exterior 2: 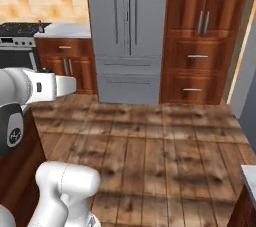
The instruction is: Take 2 condiments from the cabinet and move them on the counter near the stove.Make sure the condiments are lined up with each other, next to each other.
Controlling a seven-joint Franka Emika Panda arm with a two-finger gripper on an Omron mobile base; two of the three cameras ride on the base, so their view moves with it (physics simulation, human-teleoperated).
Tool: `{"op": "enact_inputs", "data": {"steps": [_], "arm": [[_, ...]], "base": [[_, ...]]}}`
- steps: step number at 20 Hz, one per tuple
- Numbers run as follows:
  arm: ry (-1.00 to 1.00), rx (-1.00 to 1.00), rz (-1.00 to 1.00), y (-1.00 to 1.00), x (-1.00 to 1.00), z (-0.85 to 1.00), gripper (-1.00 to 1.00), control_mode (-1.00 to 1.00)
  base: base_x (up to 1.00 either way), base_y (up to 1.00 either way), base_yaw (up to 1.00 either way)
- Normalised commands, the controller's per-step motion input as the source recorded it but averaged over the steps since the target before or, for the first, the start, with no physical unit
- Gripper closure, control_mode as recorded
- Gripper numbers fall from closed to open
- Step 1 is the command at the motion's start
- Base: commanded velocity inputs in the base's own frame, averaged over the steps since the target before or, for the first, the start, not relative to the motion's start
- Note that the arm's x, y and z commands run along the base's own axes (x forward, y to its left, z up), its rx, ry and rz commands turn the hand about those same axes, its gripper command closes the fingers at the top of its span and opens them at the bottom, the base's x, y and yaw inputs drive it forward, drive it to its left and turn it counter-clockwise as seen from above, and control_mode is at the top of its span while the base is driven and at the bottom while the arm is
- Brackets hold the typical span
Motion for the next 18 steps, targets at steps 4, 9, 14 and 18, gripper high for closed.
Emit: {"op": "enact_inputs", "data": {"steps": [4,9,14,18], "arm": [[0.0,0.0,0.0,0.0,0.0,0.0,1.0,1.0],[0.0,0.0,0.0,0.0,0.0,0.0,1.0,1.0],[0.0,0.0,0.0,0.0,0.0,0.0,1.0,1.0],[0.0,0.0,0.0,0.0,0.0,0.0,1.0,1.0]], "base": [[1.0,0.1,0.3],[1.0,0.0,0.28],[1.0,0.0,0.29],[1.0,0.0,0.26]]}}
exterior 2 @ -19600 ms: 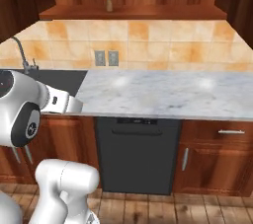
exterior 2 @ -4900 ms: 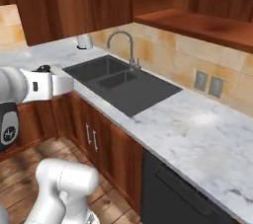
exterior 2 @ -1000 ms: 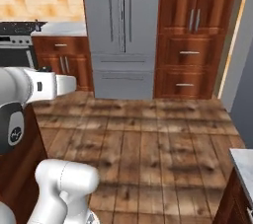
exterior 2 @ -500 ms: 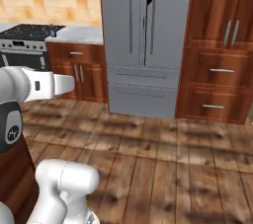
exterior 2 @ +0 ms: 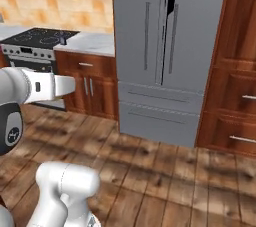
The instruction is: Take 2 condiments from the cabinet and move them on the counter near the stove.Make sure the condiments are lined up with each other, next to each other.
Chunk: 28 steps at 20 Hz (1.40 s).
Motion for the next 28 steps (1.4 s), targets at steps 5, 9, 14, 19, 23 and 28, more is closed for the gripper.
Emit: {"op": "enact_inputs", "data": {"steps": [5,9,14,19,23,28], "arm": [[0.0,0.0,0.0,0.0,0.0,0.0,1.0,1.0],[0.0,0.0,0.0,0.0,0.0,0.0,1.0,1.0],[0.0,0.0,0.0,0.0,0.0,0.0,1.0,1.0],[0.0,0.0,0.0,0.0,0.0,0.0,1.0,1.0],[0.0,0.0,0.0,0.0,0.0,0.0,1.0,1.0],[0.0,0.0,0.0,0.0,0.0,0.0,1.0,1.0]], "base": [[1.0,0.0,0.16],[1.0,0.0,0.09],[0.98,0.01,0.04],[0.59,0.37,0.0],[0.15,1.0,-0.05],[0.24,1.0,-0.03]]}}
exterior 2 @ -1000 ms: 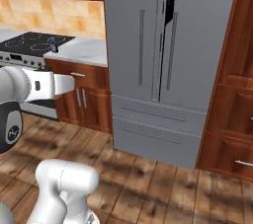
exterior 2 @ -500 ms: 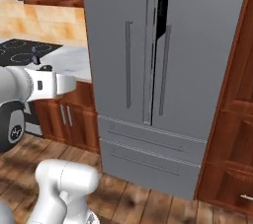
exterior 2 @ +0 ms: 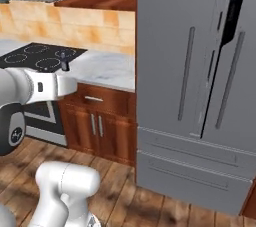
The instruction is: Take 2 condiments from the cabinet and move them on the counter near the stove.Make sure the condiments are lined up with each other, next to each other.
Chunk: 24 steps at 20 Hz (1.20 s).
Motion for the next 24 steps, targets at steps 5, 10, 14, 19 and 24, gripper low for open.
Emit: {"op": "enact_inputs", "data": {"steps": [5,10,14,19,24], "arm": [[0.0,0.0,0.0,0.0,0.0,0.0,1.0,1.0],[0.0,0.0,0.0,0.0,0.0,0.0,1.0,1.0],[0.0,0.0,0.0,0.0,0.0,0.0,1.0,1.0],[0.0,0.0,0.0,0.0,0.0,0.0,1.0,1.0],[0.0,0.0,0.0,0.0,0.0,0.0,1.0,1.0]], "base": [[0.62,0.92,-0.01],[0.62,0.96,0.0],[0.61,0.86,0.0],[0.53,0.74,-0.03],[0.44,0.49,-0.1]]}}
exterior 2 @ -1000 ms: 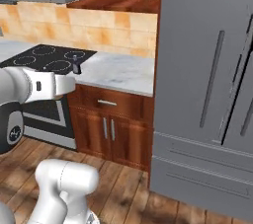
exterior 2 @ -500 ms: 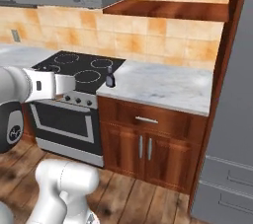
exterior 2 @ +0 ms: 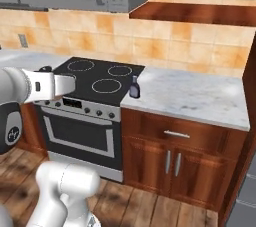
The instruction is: Take 2 condiments from the cabinet and move them on the counter near the stove.Make sure the condiments are lined up with each other, next to each other.
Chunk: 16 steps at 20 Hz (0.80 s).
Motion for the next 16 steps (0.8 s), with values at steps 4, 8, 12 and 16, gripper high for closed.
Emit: {"op": "enact_inputs", "data": {"steps": [4,8,12,16], "arm": [[0.0,0.0,0.0,0.0,0.0,0.0,1.0,1.0],[0.0,0.0,0.0,0.0,0.0,0.0,1.0,1.0],[0.0,0.0,0.0,0.0,0.0,0.0,1.0,1.0],[0.0,0.0,0.0,0.0,0.0,0.0,1.0,1.0]], "base": [[0.36,0.36,-0.11],[0.32,0.25,-0.1],[0.46,0.28,-0.09],[0.63,0.46,-0.07]]}}
